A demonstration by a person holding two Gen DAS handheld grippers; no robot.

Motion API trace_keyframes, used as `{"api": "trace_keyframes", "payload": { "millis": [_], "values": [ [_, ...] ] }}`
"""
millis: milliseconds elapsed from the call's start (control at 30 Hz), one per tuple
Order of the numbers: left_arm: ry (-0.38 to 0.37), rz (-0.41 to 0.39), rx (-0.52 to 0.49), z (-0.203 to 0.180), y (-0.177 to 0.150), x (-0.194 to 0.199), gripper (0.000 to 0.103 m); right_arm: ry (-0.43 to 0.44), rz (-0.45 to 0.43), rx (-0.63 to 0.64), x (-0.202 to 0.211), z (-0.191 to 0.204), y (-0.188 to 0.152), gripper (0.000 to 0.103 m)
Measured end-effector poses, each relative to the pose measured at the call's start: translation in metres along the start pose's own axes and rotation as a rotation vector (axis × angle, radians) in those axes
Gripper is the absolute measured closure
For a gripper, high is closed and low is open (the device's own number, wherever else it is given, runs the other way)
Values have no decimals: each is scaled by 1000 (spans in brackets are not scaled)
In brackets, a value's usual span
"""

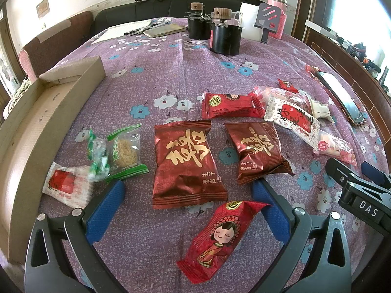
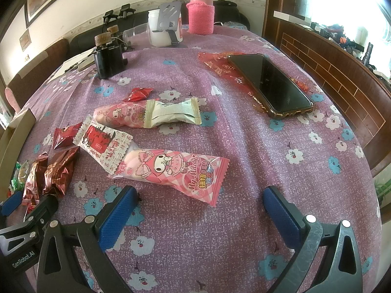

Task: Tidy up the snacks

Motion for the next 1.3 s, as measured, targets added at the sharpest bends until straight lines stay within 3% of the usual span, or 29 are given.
{"api": "trace_keyframes", "payload": {
  "millis": [600,800,1033,1133,1233,1300],
  "values": [
    [14,3,22,-1,-2,2,0,-1,0,-12,1,-1,0,0],
    [-32,63,-49,-2,-8,8,0,8,38,-7,2,-2,0,0],
    [-40,60,-78,-4,-28,23,0,1,79,-3,7,-1,-7,0],
    [-94,107,-111,-5,-30,28,0,-1,79,-1,12,-1,-13,0],
    [-200,58,-83,3,-33,51,3,-3,79,-6,19,-3,-21,0],
    [-198,-32,-94,13,-33,78,2,-5,75,-12,25,-5,-26,4]
  ]
}}
Point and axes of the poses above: each gripper's, at about its wrist camera, not at the fingertips, and x roughly against the way its jaws point, z to its left, y to its top, the point moved 3 cm from there along -x, roughly the way its jaws point, and after that the axes turned 3 degrees about -x, right-handed, at the moved point
